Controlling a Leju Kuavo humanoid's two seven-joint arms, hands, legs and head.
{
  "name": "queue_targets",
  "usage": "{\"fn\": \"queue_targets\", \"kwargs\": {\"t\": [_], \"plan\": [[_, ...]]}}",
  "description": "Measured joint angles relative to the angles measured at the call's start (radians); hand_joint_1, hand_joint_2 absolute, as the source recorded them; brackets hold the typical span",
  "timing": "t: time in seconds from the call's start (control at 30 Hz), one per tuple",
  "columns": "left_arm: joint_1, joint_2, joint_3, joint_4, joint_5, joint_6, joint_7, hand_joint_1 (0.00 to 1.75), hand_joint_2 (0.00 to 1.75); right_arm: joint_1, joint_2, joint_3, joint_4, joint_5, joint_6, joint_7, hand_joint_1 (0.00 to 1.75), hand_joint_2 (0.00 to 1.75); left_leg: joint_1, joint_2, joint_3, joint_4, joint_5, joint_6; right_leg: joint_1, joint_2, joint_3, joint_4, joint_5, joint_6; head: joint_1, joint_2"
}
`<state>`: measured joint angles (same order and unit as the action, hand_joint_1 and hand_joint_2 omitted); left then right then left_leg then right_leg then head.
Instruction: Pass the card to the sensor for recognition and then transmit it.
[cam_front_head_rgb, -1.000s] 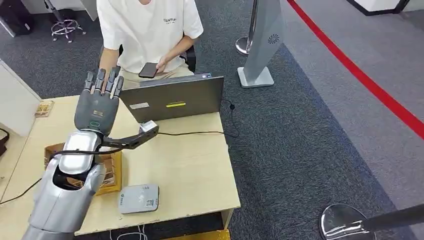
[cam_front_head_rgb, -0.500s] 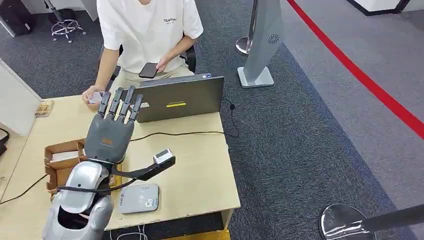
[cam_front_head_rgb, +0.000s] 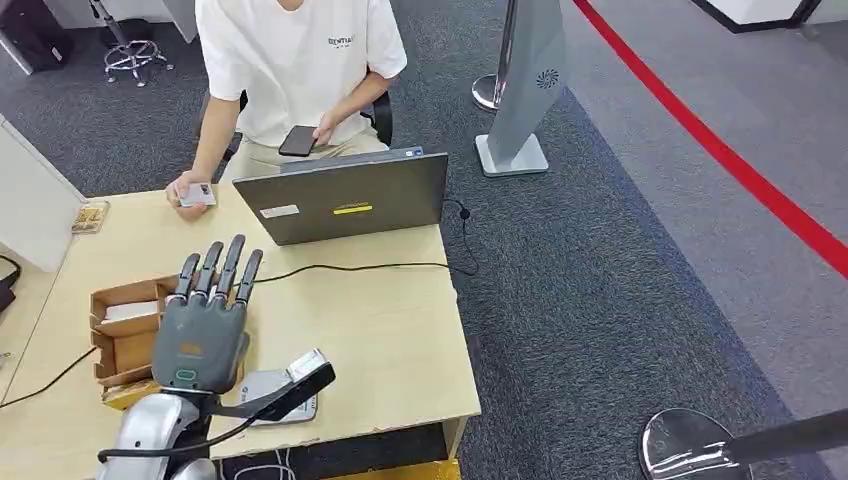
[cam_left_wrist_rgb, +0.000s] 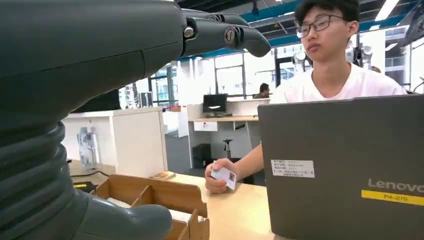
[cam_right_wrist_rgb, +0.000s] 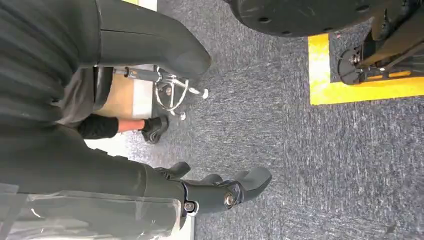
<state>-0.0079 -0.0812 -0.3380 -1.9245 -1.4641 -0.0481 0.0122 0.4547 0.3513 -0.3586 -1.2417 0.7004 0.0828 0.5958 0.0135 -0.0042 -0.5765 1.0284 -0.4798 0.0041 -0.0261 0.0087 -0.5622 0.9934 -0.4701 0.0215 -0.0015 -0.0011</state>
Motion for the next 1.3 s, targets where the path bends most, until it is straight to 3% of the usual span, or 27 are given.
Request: {"fn": "queue_targets", "kwargs": {"t": [0.47, 1.3], "plan": [[0.146, -0.020, 0.115, -0.006, 0.008, 0.031, 0.009, 0.00, 1.75, 0.035, 0.000, 0.018, -0.059, 0.006, 0.008, 0.030, 0.00, 1.75, 0.000, 0.000, 0.000, 0.000, -0.001, 0.000, 0.000, 0.000, 0.000, 0.000, -0.001, 0.000, 0.000, 0.000], [0.209, -0.020, 0.253, 0.035, 0.019, 0.076, 0.018, 0.00, 1.75, 0.082, 0.000, 0.079, -0.135, -0.008, 0.014, 0.072, 0.00, 1.75, 0.000, 0.000, 0.000, 0.000, -0.001, 0.000, 0.000, 0.000, 0.000, 0.000, -0.001, 0.000, 0.000, 0.000]]}}
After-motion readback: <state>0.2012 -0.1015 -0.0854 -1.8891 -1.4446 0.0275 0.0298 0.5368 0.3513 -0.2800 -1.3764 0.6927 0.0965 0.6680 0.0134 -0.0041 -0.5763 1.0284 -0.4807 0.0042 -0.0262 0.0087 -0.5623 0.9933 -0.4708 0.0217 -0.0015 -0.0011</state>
